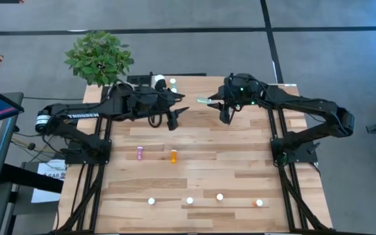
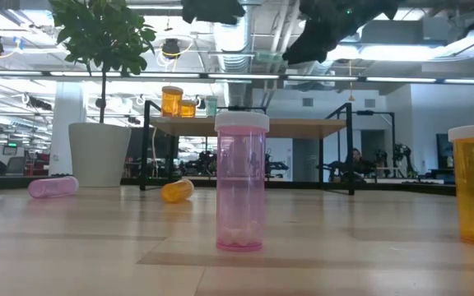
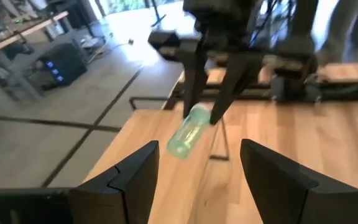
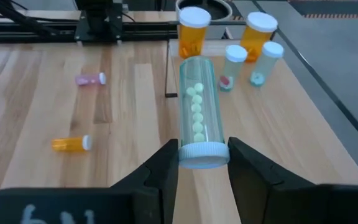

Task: Pick and place medicine bottles onto shelf by color
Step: Adjust the green pill bottle on the shelf

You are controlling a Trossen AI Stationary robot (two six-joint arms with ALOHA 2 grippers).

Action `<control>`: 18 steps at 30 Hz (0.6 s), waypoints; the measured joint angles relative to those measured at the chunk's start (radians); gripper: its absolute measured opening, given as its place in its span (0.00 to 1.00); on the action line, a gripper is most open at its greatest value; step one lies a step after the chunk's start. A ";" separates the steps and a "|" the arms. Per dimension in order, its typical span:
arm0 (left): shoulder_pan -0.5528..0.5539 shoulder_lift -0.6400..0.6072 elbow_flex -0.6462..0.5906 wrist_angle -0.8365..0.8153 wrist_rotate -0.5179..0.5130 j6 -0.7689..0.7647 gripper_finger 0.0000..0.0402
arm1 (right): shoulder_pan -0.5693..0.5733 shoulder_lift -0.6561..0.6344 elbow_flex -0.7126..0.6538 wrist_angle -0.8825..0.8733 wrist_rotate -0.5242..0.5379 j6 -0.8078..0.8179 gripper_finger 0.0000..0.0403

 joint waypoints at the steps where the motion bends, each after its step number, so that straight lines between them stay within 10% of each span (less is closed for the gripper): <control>1: -0.005 0.011 0.008 -0.009 -0.017 0.010 0.54 | 0.005 0.000 0.000 0.003 0.000 0.000 0.35; 18: -0.034 0.330 0.394 -0.319 -0.081 0.185 0.54 | 0.065 0.000 0.000 -0.007 -0.003 0.025 0.35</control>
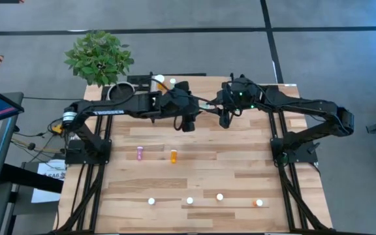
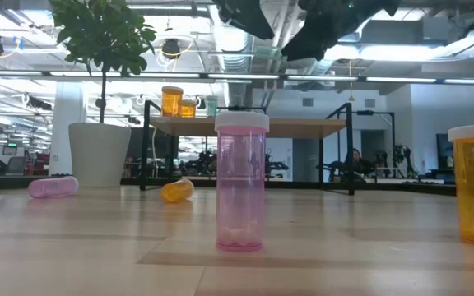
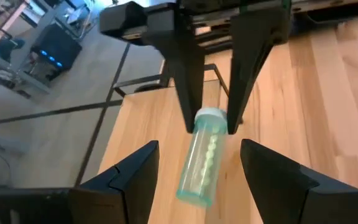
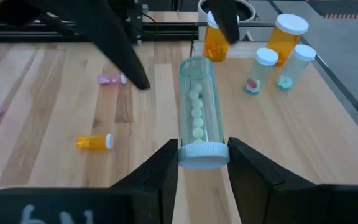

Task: Pick and place medicine bottles onto shelf by color
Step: Adjust the green pill bottle on the shelf

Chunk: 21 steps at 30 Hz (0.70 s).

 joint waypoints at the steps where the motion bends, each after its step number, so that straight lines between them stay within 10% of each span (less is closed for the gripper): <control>1: -0.001 0.009 0.013 -0.014 -0.001 0.008 0.54 | 0.001 0.000 0.000 0.000 0.000 0.000 0.35; 21: 0.017 0.025 0.023 -0.088 0.074 0.012 0.45 | 0.012 0.000 0.000 0.003 -0.001 0.018 0.36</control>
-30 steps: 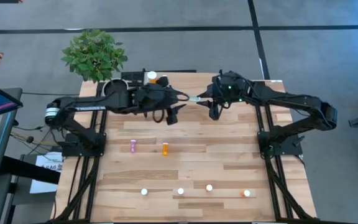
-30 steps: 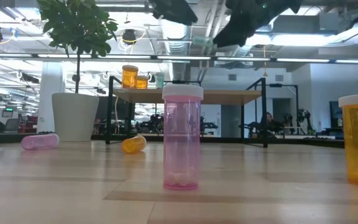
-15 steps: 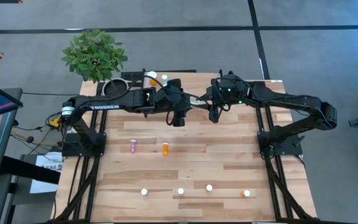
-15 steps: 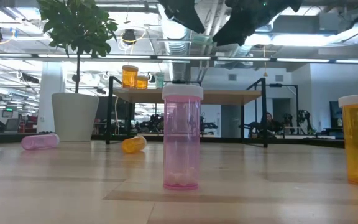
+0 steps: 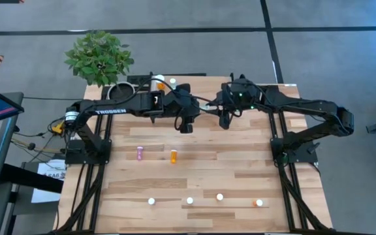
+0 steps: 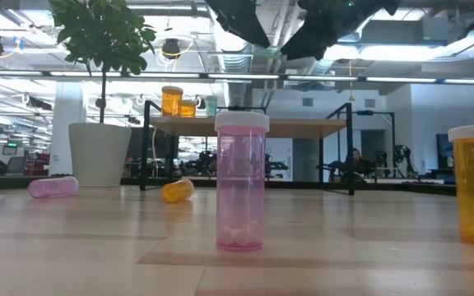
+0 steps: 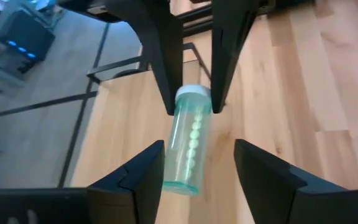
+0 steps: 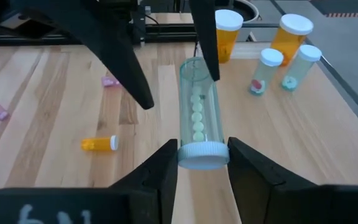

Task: Pick and place medicine bottles onto shelf by color
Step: Adjust the green pill bottle on the shelf

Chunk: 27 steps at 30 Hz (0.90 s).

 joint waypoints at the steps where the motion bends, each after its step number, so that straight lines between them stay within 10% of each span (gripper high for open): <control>1: 0.000 0.000 0.000 -0.002 0.012 -0.003 0.43 | 0.000 0.000 0.000 0.000 0.000 0.000 0.36; 11: 0.015 0.000 0.000 -0.014 0.026 -0.054 0.30 | 0.015 0.000 0.000 0.003 -0.002 0.000 0.36; 27: 0.026 0.036 -0.002 -0.049 0.065 -0.071 0.38 | 0.045 0.001 0.000 0.008 -0.003 0.008 0.36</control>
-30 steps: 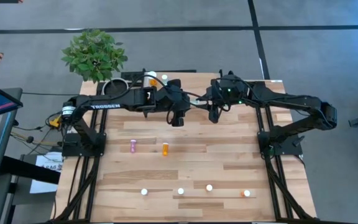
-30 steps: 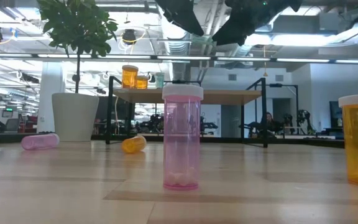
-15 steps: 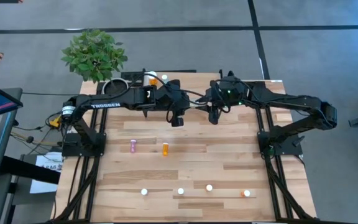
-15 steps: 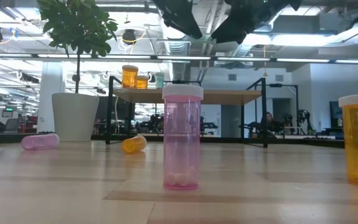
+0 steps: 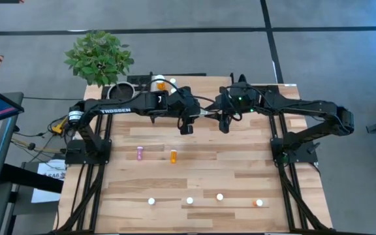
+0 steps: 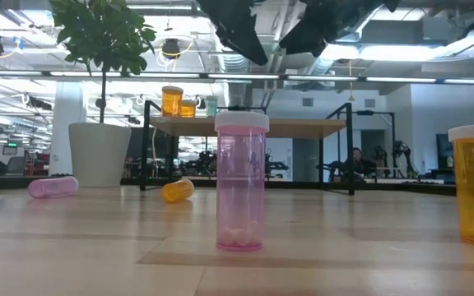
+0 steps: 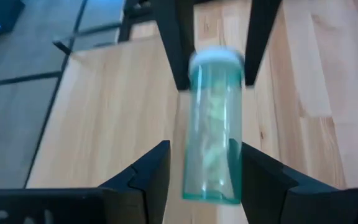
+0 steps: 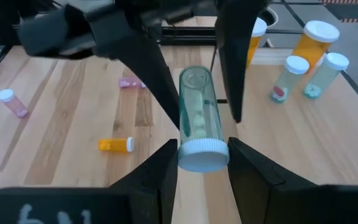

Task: Pick and place medicine bottles onto shelf by color
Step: Adjust the green pill bottle on the shelf

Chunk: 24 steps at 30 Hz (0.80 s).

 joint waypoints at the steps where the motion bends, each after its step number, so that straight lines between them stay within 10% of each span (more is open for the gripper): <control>1: 0.000 0.006 0.000 -0.004 -0.001 0.000 0.37 | 0.001 0.000 0.000 0.001 0.000 0.000 0.36; 14: 0.000 0.011 0.000 0.012 0.003 -0.005 0.18 | 0.000 0.000 0.000 0.000 0.001 0.000 0.37; 24: 0.000 0.011 0.001 0.036 -0.003 -0.019 0.42 | 0.000 0.000 0.000 -0.003 0.002 0.000 0.36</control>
